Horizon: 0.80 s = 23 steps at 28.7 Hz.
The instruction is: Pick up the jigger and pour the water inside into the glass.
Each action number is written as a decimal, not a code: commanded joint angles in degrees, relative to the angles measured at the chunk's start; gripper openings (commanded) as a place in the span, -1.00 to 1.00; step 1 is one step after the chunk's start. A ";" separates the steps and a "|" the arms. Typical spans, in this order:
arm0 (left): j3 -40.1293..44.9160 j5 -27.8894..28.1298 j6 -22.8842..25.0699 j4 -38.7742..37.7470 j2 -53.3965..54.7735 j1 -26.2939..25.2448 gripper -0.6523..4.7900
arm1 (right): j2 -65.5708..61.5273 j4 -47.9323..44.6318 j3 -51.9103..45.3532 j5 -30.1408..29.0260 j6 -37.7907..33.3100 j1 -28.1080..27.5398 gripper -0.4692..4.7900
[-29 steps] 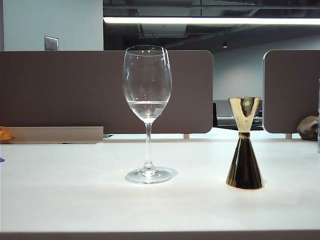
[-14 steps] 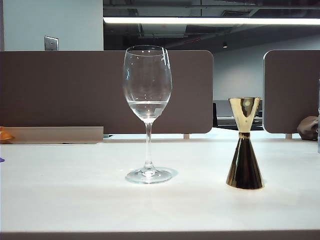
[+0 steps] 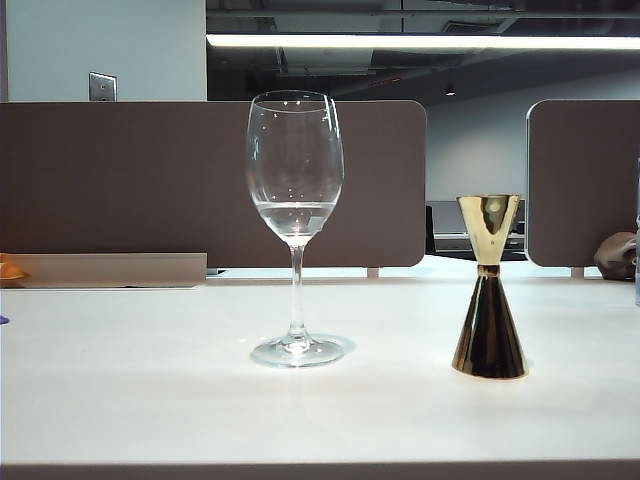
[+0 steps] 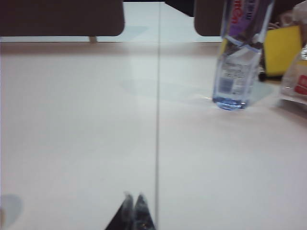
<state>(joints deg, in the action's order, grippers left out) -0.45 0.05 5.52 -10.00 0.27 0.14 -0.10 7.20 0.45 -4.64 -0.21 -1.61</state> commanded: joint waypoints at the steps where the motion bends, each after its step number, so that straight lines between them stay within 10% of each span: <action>1: 0.00 -3.63 -6.84 0.72 0.04 -0.02 -0.78 | 0.00 -1.18 -0.39 -8.81 -1.95 0.00 -0.77; 10: -0.09 -21.40 -23.37 1.22 0.04 -0.02 -0.78 | 0.00 -1.64 -0.37 -37.68 -4.63 0.00 -0.77; 15: -0.09 -27.15 -24.39 2.16 0.04 -0.02 -0.78 | 0.00 -1.46 -0.37 -39.10 -4.90 0.02 -0.77; 23: -2.19 -28.46 -33.55 12.33 0.04 -0.02 -0.78 | -0.02 -7.34 -0.26 -38.93 -24.02 0.09 -0.77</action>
<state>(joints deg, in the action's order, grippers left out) -1.02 -27.90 -26.59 -2.20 0.32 0.14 -0.12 4.69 0.45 -43.38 -16.19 -1.54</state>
